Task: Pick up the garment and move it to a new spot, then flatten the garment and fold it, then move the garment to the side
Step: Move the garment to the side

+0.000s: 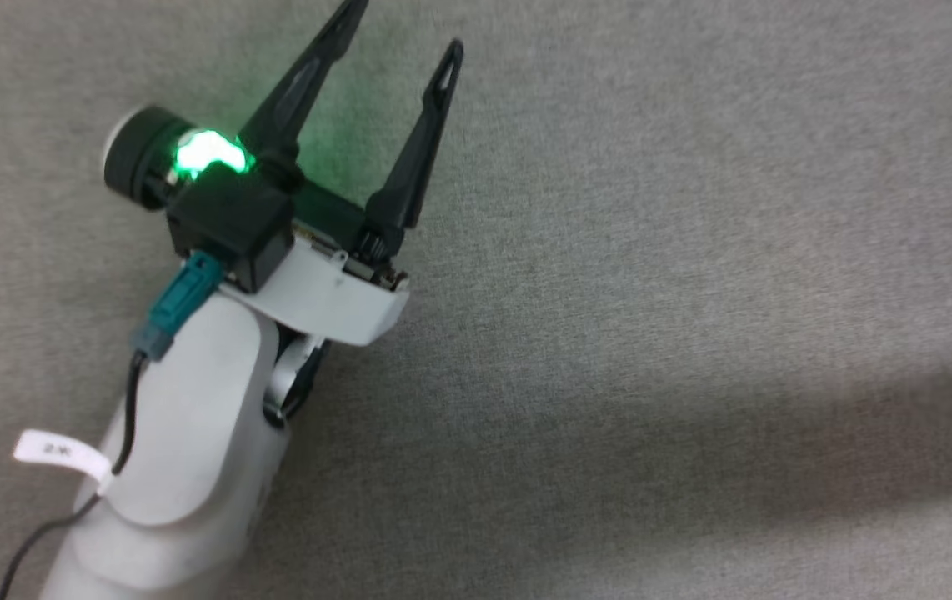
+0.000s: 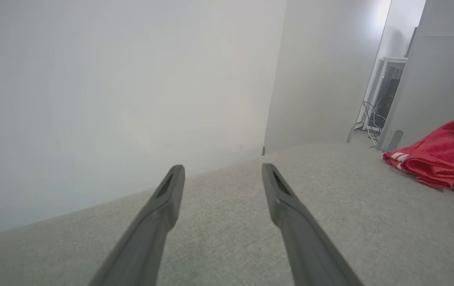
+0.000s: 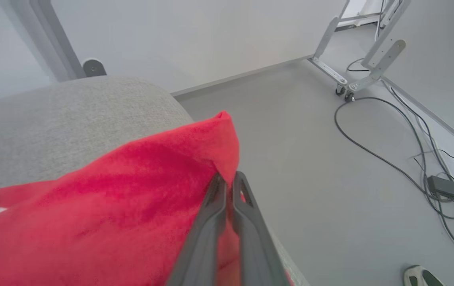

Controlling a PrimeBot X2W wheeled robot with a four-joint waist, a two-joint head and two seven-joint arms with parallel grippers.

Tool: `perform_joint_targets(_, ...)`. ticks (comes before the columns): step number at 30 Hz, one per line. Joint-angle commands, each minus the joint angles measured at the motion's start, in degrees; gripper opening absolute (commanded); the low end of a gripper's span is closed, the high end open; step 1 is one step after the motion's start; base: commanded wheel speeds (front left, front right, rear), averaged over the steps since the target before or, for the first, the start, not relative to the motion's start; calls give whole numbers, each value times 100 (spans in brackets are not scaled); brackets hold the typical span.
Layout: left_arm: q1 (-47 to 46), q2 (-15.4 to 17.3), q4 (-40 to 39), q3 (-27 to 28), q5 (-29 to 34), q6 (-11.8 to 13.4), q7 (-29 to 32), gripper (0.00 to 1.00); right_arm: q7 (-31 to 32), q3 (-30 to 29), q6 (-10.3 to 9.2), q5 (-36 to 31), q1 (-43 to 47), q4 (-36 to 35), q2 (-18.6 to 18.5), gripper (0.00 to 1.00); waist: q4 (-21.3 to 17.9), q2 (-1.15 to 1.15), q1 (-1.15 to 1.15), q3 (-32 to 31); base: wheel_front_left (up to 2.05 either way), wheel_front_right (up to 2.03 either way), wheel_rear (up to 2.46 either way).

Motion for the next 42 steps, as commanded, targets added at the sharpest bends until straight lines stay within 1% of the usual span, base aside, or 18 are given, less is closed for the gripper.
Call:
perform_joint_targets(1, -103, 40, 7, -1, 39, -11, 1, 100, -124, -2, -9, -45, -195, 118, 37, 0, -59, 0, 0, 346, 0, 0, 0)
perform_joint_targets(5, -209, 99, 61, -46, 54, -11, 1, 100, -529, 100, -9, -199, -633, 641, 156, 0, -19, 0, 0, 472, 0, 0, 0)
perform_joint_targets(9, -184, 166, 146, -38, 56, -10, 4, 100, -701, 342, -9, -389, -917, 1018, 239, 0, 8, 0, 0, 513, 0, 0, 0)
perform_joint_targets(10, -170, 174, 168, -32, 66, -9, 4, 100, -759, 403, -9, -443, -964, 1112, 249, 5, 17, 0, 0, 504, 0, 0, 0)
perform_joint_targets(11, -152, 174, 190, -32, 72, -9, 4, 100, -855, 448, -9, -494, -1010, 1190, 254, 43, 30, 0, 0, 483, 0, 0, 0)
perform_joint_targets(12, -126, 169, 202, -34, 68, -9, 4, 100, -941, 490, -9, -531, -1034, 1255, 256, 76, 42, 0, 0, 450, 0, 0, 0)
perform_joint_targets(13, -95, 164, 208, -29, 84, -9, 4, 100, -989, 536, -9, -563, -1058, 1346, 261, 100, 56, 0, 0, 412, 0, 0, 0)
perform_joint_targets(17, 92, 97, 250, 35, 76, -9, 4, 100, -1065, 801, -9, -739, -1005, 1529, 272, 100, 111, 0, 0, 153, 0, 0, 0)
perform_joint_targets(22, 512, -80, 360, 217, 30, -9, 4, 100, -1151, 1295, -9, -886, -744, 1433, 421, 100, 221, 0, 0, -397, 0, 0, 0)
perform_joint_targets(28, 1328, -356, 454, 591, -216, -10, 1, 100, -1380, 1949, -9, -991, -180, 991, 627, 100, 507, 0, 0, -1256, 0, 0, 0)
perform_joint_targets(33, 2141, -489, 544, 911, -239, -10, 1, 100, -1497, 2241, -9, -998, 405, 479, 851, 100, 809, 0, 0, -1905, 0, 0, 0)
perform_joint_targets(37, 2775, -541, 589, 1171, -187, -10, 1, 100, -1508, 2155, -9, -1110, 937, -247, 1146, 100, 980, 0, 0, -2363, 0, 0, 0)
perform_joint_targets(42, 3380, -561, 593, 1403, -241, -10, 1, 100, -1511, 1744, -9, -1324, 1743, -1151, 1640, 100, 1159, 0, 0, -2825, 0, 0, 0)
